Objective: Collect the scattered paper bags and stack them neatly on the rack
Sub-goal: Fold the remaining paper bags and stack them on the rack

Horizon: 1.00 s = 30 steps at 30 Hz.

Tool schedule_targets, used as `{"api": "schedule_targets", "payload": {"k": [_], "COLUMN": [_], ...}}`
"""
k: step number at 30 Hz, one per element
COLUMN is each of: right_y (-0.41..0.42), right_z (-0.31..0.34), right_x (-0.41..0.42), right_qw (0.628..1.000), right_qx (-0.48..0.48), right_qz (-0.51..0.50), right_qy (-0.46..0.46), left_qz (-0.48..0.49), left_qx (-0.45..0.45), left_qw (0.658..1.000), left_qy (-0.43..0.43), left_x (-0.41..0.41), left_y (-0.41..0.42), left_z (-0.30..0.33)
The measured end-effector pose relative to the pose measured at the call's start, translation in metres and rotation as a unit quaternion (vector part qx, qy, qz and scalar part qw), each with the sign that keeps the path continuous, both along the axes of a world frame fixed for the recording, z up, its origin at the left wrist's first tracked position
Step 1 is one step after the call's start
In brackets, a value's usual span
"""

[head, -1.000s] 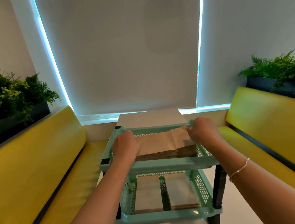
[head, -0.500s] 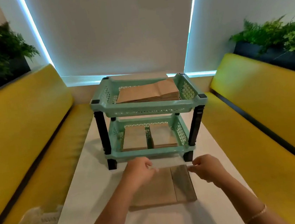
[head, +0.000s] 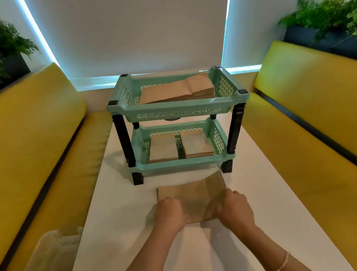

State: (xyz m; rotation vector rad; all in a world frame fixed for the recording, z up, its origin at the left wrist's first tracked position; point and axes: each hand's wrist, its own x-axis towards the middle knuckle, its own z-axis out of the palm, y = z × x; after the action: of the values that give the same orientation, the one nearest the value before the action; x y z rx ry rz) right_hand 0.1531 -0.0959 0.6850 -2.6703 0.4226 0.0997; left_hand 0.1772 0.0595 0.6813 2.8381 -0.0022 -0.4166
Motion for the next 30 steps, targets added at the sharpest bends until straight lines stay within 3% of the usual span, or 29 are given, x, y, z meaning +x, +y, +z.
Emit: {"api": "schedule_targets", "payload": {"k": [4, 10, 16, 20, 26, 30], "right_y": [0.01, 0.011, 0.015, 0.021, 0.012, 0.009], "right_z": [0.002, -0.001, 0.001, 0.003, 0.008, 0.007], "right_x": [-0.005, -0.002, -0.003, -0.006, 0.0, 0.001], "right_qw": [0.999, 1.0, 0.998, 0.999, 0.999, 1.0], "right_qx": [0.008, -0.023, -0.065, 0.009, -0.011, 0.007], "right_qz": [0.027, -0.006, 0.016, 0.034, -0.021, -0.016], "right_qy": [-0.04, 0.019, -0.011, -0.03, 0.033, 0.019], "left_qz": [-0.003, -0.001, 0.0, 0.003, 0.004, 0.005], "left_qx": [-0.013, -0.031, -0.031, -0.029, -0.03, -0.024], "left_qw": [1.0, 0.999, 0.999, 0.999, 0.999, 1.0], "left_qy": [-0.021, -0.021, -0.025, -0.021, -0.016, -0.015], "left_x": [-0.002, -0.002, 0.002, 0.003, 0.003, 0.005], "left_y": [0.003, 0.004, 0.005, 0.004, 0.005, 0.004], "left_z": [-0.002, -0.004, -0.006, -0.006, -0.008, -0.009]}}
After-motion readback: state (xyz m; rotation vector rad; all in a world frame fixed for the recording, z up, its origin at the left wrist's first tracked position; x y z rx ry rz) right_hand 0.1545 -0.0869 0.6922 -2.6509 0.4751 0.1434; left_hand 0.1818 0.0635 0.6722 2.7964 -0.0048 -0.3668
